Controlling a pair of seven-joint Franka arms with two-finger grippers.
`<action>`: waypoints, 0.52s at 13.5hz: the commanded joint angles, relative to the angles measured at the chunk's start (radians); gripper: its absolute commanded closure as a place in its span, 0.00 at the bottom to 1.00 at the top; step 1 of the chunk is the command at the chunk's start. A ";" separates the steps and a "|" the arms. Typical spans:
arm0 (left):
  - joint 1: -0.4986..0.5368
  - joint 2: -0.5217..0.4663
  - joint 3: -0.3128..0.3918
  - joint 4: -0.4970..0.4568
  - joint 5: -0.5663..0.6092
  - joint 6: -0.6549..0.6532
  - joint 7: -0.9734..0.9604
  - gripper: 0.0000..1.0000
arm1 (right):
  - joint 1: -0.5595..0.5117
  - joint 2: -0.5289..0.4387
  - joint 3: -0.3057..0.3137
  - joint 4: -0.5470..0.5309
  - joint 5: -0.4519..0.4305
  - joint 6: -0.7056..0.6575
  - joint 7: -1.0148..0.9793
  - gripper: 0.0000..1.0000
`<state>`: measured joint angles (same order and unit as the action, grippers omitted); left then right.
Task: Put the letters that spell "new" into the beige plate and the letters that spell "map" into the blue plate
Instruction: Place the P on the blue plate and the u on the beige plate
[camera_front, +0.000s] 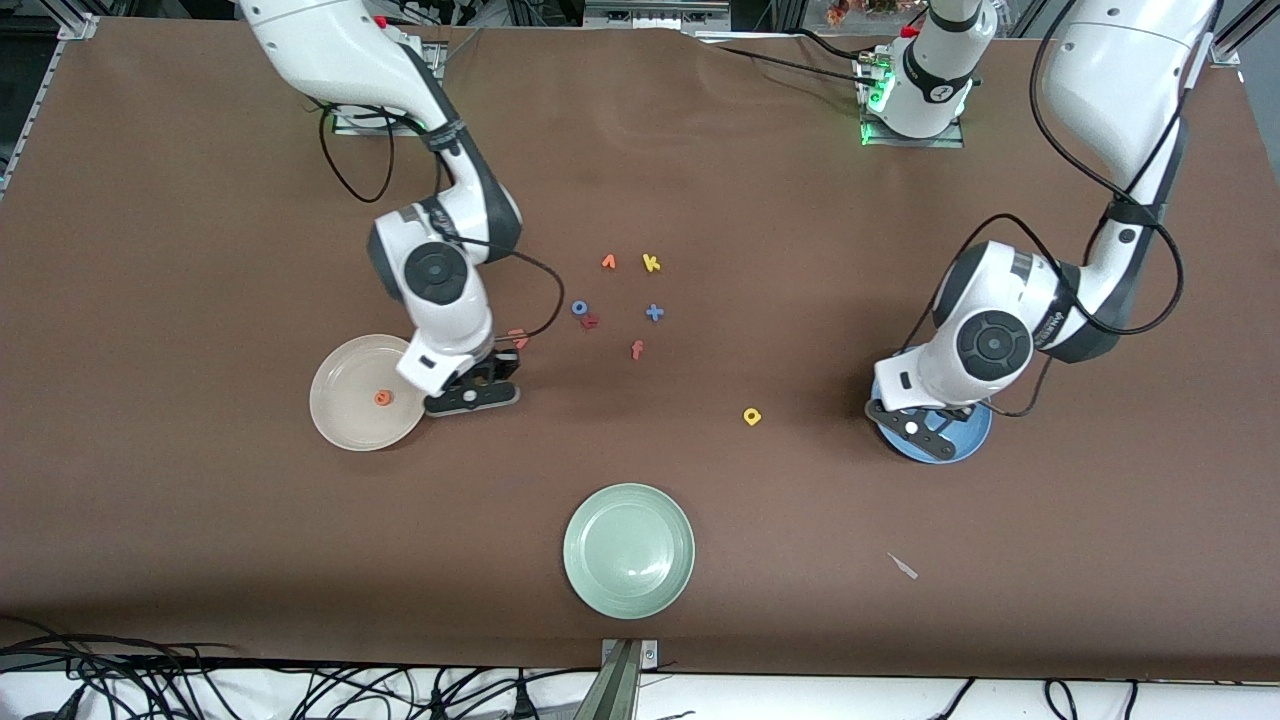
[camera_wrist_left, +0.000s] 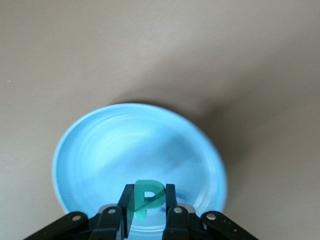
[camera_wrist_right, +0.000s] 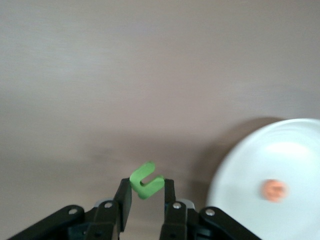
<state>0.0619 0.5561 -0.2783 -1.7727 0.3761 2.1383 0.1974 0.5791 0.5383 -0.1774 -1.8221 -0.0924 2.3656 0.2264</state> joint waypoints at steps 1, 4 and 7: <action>0.009 0.033 -0.009 -0.004 0.053 0.040 0.001 0.93 | -0.067 -0.096 -0.019 -0.101 0.010 -0.031 -0.163 0.81; 0.012 0.061 -0.009 -0.005 0.038 0.080 -0.012 0.77 | -0.106 -0.138 -0.034 -0.231 0.037 0.047 -0.203 0.72; 0.010 0.062 -0.013 -0.007 0.035 0.081 -0.016 0.18 | -0.111 -0.143 -0.034 -0.295 0.060 0.146 -0.191 0.28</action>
<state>0.0670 0.6247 -0.2800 -1.7772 0.3943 2.2148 0.1945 0.4626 0.4360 -0.2165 -2.0558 -0.0634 2.4697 0.0395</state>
